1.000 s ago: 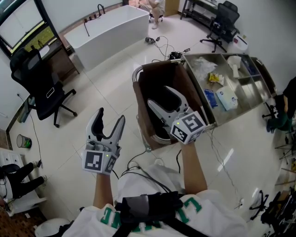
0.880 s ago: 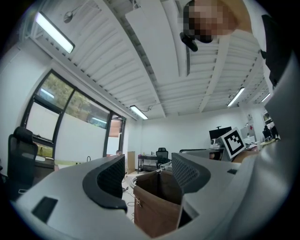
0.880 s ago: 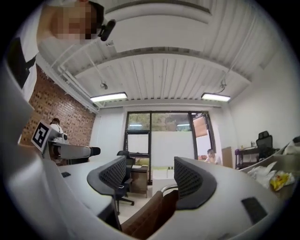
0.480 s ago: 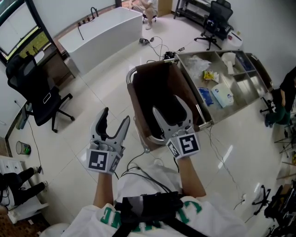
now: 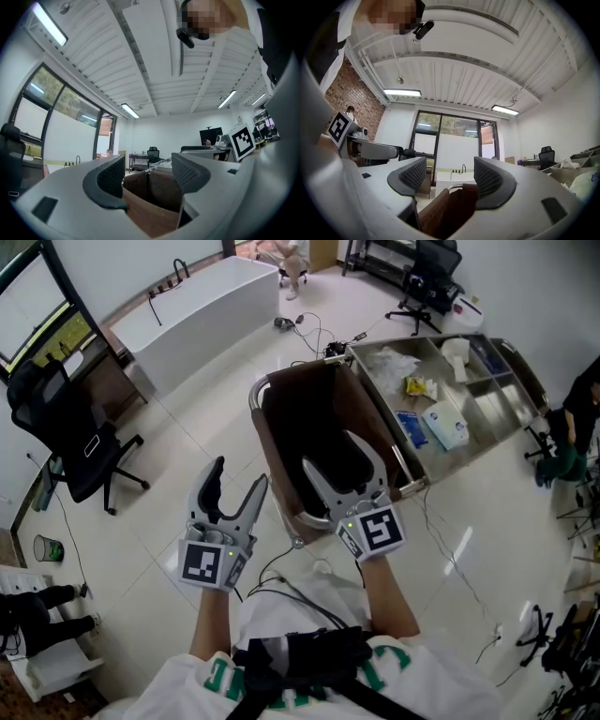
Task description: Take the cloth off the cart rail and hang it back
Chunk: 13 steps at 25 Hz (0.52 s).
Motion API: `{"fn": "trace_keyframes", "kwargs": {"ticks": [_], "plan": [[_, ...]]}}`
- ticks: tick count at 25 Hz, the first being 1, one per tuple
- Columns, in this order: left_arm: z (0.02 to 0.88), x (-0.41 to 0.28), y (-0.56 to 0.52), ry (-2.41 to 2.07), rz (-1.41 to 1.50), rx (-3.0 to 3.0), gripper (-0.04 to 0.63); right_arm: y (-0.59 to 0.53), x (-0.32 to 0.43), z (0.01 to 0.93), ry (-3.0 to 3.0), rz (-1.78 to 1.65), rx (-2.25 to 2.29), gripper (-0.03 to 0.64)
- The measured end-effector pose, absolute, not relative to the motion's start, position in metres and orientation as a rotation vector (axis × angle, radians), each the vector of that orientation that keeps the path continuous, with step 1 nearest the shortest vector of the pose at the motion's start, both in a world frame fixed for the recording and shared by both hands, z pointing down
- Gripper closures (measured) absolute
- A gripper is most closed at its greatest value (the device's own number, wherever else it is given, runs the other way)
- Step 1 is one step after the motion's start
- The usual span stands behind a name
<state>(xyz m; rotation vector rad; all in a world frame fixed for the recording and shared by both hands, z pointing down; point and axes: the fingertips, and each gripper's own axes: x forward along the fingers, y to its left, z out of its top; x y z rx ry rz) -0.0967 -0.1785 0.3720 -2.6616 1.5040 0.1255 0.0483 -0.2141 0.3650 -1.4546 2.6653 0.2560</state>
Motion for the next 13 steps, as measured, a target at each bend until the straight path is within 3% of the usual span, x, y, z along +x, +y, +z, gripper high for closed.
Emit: {"fn": "trace_keyframes", "kwargs": {"ticks": [13], "plan": [[0.3704, -0.0865, -0.1756, 1.461, 0.133, -2.69, 0.29, -0.207, 0.0549, 0.3667, 2.664, 0.255, -1.46, 0.276]]}}
